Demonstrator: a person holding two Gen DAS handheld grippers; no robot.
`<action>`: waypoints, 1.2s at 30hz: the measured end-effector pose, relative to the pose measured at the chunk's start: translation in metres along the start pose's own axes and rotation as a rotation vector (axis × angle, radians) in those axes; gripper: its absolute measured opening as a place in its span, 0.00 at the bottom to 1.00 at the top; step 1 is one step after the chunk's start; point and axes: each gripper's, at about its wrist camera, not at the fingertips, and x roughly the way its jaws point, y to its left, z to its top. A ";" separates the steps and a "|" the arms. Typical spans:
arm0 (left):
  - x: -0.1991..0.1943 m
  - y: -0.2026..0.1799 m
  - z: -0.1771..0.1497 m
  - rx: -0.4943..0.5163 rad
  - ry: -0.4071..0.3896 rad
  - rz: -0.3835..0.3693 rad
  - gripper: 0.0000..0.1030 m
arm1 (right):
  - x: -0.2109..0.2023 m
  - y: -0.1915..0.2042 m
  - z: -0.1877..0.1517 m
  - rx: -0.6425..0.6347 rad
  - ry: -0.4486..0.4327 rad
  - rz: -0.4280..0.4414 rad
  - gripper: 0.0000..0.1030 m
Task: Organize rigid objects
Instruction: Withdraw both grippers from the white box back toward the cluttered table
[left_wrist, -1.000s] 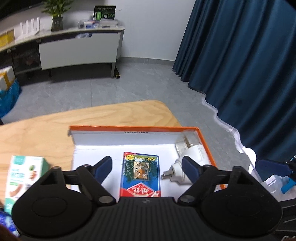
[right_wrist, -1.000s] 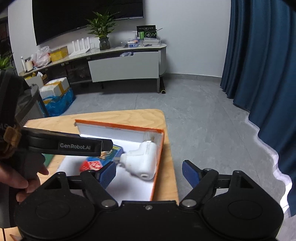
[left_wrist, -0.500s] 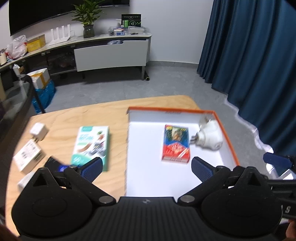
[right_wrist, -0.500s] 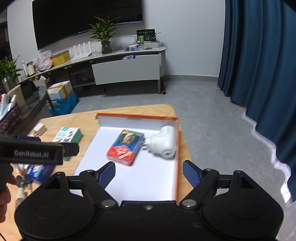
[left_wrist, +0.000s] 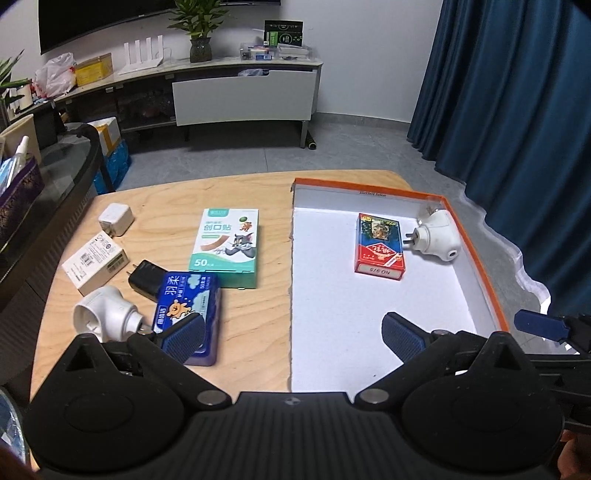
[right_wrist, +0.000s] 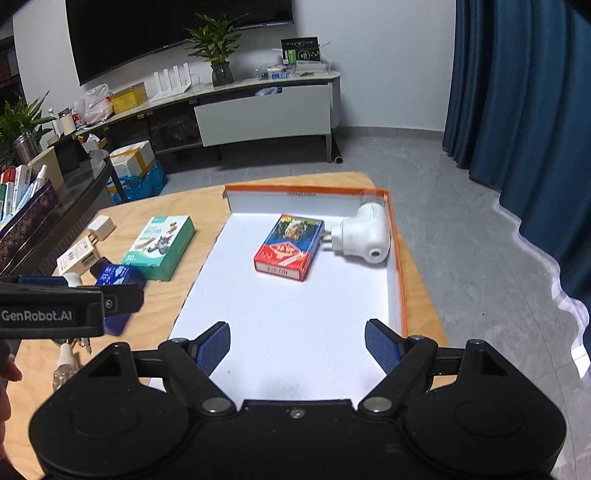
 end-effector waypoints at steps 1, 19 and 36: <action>-0.001 0.001 -0.001 0.003 0.000 -0.003 1.00 | 0.000 0.001 -0.002 -0.002 0.003 -0.001 0.92; -0.009 0.020 -0.018 -0.012 -0.002 0.021 1.00 | 0.002 0.025 -0.012 -0.032 0.032 0.031 0.92; -0.012 0.030 -0.023 -0.018 -0.004 0.026 1.00 | 0.006 0.038 -0.013 -0.061 0.048 0.048 0.92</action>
